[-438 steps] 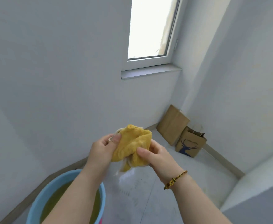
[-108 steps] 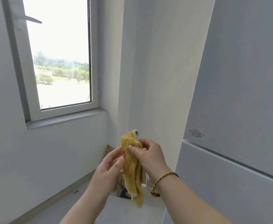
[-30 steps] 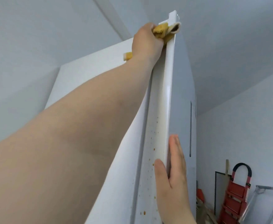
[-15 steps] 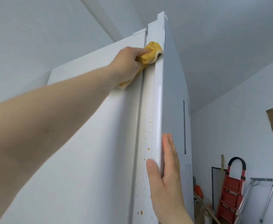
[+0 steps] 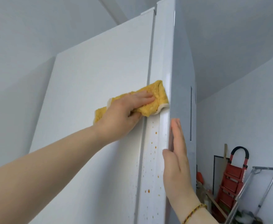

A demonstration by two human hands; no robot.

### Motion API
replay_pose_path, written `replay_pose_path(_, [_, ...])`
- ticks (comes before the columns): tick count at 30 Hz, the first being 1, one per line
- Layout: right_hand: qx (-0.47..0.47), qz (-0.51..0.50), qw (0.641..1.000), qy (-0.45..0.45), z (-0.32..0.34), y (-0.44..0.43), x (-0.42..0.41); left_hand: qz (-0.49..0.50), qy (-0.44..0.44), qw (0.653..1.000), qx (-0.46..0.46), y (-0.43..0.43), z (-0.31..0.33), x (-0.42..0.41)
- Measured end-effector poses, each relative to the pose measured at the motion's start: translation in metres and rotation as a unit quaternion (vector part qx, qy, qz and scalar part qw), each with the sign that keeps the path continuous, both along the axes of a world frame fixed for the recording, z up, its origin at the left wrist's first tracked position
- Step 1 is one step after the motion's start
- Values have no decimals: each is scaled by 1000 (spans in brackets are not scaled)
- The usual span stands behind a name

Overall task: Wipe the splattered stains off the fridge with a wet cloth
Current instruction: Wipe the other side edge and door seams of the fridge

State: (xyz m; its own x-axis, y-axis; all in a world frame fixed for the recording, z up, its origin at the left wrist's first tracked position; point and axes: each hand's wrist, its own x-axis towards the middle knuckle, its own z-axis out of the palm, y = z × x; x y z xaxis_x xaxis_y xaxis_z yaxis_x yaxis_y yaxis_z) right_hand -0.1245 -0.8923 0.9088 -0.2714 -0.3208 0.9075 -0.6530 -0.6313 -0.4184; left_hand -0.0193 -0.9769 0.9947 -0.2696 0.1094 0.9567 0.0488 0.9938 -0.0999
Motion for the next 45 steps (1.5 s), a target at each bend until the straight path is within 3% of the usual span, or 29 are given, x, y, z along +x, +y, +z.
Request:
replay_pose_path(5, [-8, 40, 999, -31, 0, 3, 0, 25, -23, 997, 76, 14, 32, 9])
replay_pose_path(11, [-14, 49, 998, -37, 1, 3, -1, -52, 85, 982, 160, 28, 10, -19])
replay_pose_path(19, [-30, 47, 998, -39, 1, 2, 2, -73, 65, 988, 123, 14, -92, -22])
replay_pose_path(24, [-31, 47, 998, -32, -2, 1, 0, -82, 57, 988, 118, 15, -57, -16])
replay_pose_path(30, [-11, 42, 999, -13, 0, 4, -2, -98, 70, 974, 192, 26, -19, -18])
replay_pose_path(35, [-30, 48, 998, -8, -2, 0, -4, -101, 100, 983, 117, 12, -102, -27])
replay_pose_path(39, [-25, 38, 999, -16, -1, 0, 1, -85, 96, 980, 151, 14, -162, -30])
replay_pose_path(45, [-8, 24, 1000, -8, 0, 3, -4, -78, 84, 985, 130, 16, -106, -17])
